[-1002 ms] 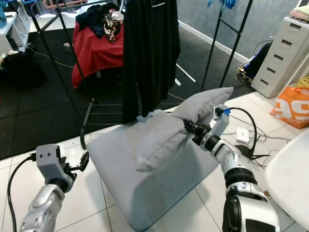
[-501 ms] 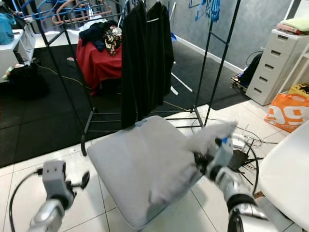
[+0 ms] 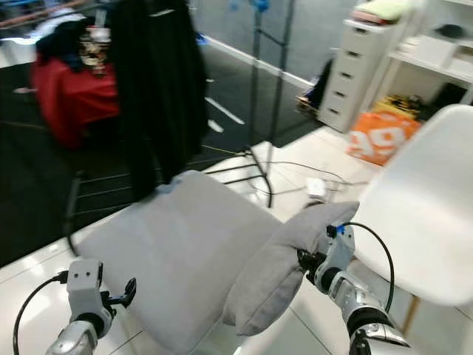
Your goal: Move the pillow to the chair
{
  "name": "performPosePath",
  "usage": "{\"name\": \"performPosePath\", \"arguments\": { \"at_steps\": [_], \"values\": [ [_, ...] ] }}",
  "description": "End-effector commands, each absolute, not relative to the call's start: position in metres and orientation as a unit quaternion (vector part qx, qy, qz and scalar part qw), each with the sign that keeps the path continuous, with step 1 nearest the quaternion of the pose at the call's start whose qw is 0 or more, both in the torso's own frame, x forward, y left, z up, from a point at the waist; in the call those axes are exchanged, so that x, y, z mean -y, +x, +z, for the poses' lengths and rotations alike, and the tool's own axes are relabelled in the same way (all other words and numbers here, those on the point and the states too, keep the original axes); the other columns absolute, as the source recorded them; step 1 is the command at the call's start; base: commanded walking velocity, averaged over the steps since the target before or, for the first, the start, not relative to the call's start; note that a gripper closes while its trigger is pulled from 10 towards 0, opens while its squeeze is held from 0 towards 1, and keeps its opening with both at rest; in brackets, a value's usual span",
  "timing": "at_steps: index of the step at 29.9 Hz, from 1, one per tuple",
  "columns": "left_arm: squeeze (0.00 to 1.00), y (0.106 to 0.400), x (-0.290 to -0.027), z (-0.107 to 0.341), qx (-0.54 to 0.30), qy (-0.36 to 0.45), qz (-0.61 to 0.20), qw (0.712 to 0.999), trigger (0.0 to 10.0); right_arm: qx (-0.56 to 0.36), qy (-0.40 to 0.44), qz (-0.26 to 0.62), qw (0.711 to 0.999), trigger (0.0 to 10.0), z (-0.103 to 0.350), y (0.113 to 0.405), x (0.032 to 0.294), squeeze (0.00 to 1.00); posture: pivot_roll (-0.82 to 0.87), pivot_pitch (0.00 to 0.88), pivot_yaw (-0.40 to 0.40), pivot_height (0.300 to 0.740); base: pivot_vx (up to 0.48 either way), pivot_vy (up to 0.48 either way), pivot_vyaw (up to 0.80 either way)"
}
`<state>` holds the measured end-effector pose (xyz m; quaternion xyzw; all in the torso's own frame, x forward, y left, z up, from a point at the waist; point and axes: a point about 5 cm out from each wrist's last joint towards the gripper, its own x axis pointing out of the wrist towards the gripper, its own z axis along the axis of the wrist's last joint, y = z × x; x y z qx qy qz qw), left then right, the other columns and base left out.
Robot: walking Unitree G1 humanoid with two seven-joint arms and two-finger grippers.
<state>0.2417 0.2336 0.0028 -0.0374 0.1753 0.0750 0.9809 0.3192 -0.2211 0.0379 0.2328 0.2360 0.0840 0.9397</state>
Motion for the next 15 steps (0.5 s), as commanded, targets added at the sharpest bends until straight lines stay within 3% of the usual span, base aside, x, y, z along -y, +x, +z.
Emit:
{"name": "performPosePath", "arguments": {
  "at_steps": [1, 15],
  "values": [
    [0.0, 0.2376, -0.2335, -0.0025, -0.184, -0.034, 0.079, 0.979, 10.0, -0.202, 0.23, 0.087, 0.948, 10.0, 0.0495, 0.3275, 0.222, 0.0, -0.19, 0.061, -0.047, 0.74, 0.0, 0.0, -0.71],
    [0.0, 0.2375, -0.237, -0.0039, -0.185, -0.027, 0.081, 0.979, 10.0, -0.188, 0.228, 0.093, 0.951, 10.0, 0.0572, 0.3328, 0.2217, 0.0, -0.19, 0.052, -0.046, 0.74, 0.0, 0.0, -0.71]
  ]
}}
